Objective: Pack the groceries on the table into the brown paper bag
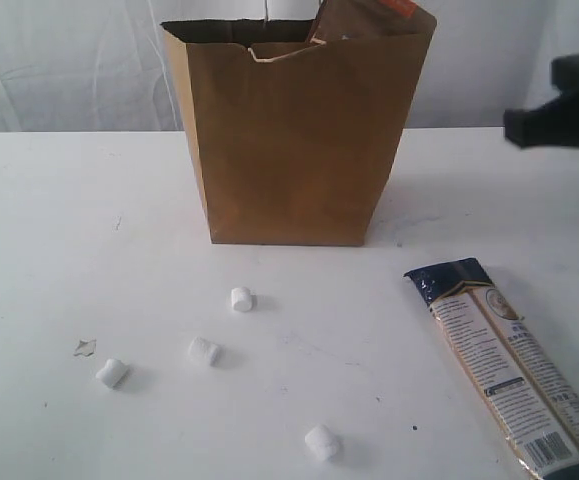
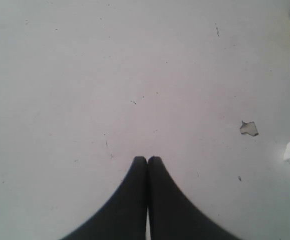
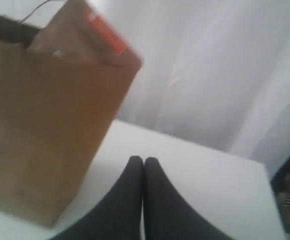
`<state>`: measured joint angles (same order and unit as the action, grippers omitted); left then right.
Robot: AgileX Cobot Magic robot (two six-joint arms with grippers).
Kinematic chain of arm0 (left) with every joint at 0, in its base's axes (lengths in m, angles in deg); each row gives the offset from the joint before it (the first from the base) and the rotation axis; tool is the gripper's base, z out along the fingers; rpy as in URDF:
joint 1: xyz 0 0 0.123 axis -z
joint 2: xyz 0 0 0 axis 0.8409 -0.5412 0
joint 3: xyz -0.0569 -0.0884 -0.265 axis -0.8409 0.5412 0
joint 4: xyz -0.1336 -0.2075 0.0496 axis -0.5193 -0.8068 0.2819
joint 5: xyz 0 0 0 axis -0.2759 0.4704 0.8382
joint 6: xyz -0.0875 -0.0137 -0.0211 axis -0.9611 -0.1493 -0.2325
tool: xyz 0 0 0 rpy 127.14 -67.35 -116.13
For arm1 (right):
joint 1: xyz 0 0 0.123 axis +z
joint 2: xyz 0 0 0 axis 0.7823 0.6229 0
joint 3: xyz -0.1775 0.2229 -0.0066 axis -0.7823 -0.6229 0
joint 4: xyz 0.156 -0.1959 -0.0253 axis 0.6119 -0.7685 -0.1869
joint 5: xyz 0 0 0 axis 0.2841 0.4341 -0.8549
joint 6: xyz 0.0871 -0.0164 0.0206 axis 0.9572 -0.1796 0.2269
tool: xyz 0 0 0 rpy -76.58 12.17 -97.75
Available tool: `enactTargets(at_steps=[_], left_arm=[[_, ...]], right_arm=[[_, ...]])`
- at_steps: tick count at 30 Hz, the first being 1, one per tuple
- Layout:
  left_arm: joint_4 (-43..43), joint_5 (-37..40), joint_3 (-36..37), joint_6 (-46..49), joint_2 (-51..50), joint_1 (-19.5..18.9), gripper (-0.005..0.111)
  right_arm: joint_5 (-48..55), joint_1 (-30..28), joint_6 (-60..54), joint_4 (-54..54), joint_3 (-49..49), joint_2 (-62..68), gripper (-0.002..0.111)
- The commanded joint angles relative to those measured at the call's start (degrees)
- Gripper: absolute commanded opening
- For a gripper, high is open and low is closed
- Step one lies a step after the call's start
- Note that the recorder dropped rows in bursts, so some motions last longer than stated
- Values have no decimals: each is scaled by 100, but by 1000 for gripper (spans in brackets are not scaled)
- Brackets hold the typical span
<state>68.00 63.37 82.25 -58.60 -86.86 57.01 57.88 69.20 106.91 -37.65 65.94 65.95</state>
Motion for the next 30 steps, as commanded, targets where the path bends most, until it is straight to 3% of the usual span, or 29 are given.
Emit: enactTargets(at_steps=[1, 5, 7, 9, 12, 14, 16, 21, 23, 25, 28, 29, 30], left_arm=[[17, 34, 23, -55, 45, 33, 0], [17, 34, 23, -55, 45, 33, 0], [17, 34, 23, -55, 45, 33, 0], [17, 34, 23, -55, 45, 33, 0], [17, 34, 23, -55, 45, 33, 0], [17, 34, 23, -55, 45, 33, 0], [17, 34, 23, -55, 45, 33, 0], [17, 34, 23, -55, 45, 33, 0], [17, 34, 23, -55, 45, 33, 0], [17, 34, 23, -55, 45, 33, 0], [17, 34, 23, -55, 45, 33, 0], [17, 34, 23, -55, 45, 33, 0], [17, 34, 23, -55, 45, 33, 0]], right_arm=[[975, 19, 292, -70, 274, -317, 0], [516, 19, -374, 527, 281, -544, 0], [551, 19, -1490, 1686, 284, -648, 0], [694, 19, -3327, 3102, 284, -671, 0], [1227, 19, -7702, 6484, 297, -671, 0], [2116, 19, -10575, 8407, 308, -671, 0], [2976, 19, -11867, 9813, 344, -671, 0], [3989, 19, -10828, 9348, 354, -671, 1], [4198, 19, -10766, 9171, 354, -623, 6], [4347, 19, -10445, 8987, 354, -558, 16], [4364, 19, -9749, 8884, 354, -409, 41], [4272, 19, -9531, 8858, 354, -335, 51], [4093, 19, -8959, 8748, 354, -164, 70]])
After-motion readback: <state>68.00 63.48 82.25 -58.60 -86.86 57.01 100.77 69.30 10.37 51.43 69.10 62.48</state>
